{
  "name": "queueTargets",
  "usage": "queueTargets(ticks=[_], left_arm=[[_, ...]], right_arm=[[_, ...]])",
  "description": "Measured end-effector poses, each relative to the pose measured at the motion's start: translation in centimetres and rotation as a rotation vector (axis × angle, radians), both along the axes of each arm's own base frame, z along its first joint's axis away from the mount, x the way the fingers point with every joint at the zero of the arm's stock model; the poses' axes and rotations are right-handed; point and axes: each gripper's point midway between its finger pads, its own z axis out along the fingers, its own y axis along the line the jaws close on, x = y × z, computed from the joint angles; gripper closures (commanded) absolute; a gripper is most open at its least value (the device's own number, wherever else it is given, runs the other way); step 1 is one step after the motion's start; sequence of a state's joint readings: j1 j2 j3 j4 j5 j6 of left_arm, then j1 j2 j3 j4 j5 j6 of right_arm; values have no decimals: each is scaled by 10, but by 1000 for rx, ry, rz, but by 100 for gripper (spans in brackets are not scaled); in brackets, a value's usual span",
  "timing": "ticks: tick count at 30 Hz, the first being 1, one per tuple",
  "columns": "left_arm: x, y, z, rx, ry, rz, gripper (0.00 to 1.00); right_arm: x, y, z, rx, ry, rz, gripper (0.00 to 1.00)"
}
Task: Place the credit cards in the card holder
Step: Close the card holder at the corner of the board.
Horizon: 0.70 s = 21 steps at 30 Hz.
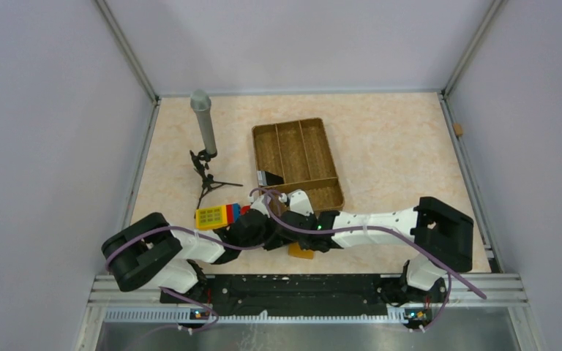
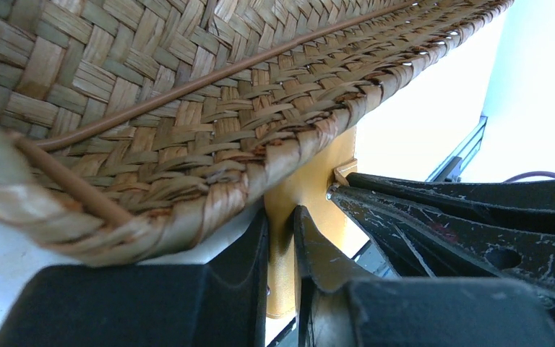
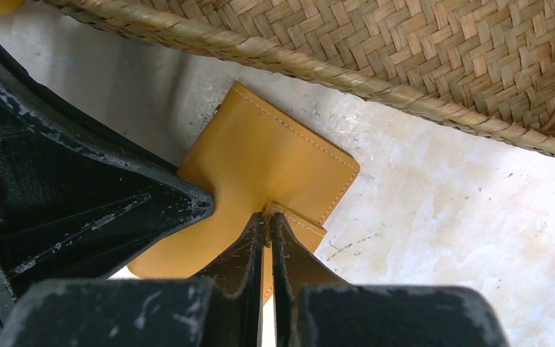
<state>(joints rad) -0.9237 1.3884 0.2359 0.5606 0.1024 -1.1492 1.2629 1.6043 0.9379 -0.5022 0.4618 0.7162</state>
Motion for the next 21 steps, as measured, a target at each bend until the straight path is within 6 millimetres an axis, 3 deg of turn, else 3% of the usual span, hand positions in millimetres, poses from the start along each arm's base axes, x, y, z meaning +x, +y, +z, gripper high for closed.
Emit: queueTargets(ticks=[21], left_arm=[[-1,-2,0,-8,3,-11,89]], right_arm=[[-4,-1,-1,-49,-6,14,96]])
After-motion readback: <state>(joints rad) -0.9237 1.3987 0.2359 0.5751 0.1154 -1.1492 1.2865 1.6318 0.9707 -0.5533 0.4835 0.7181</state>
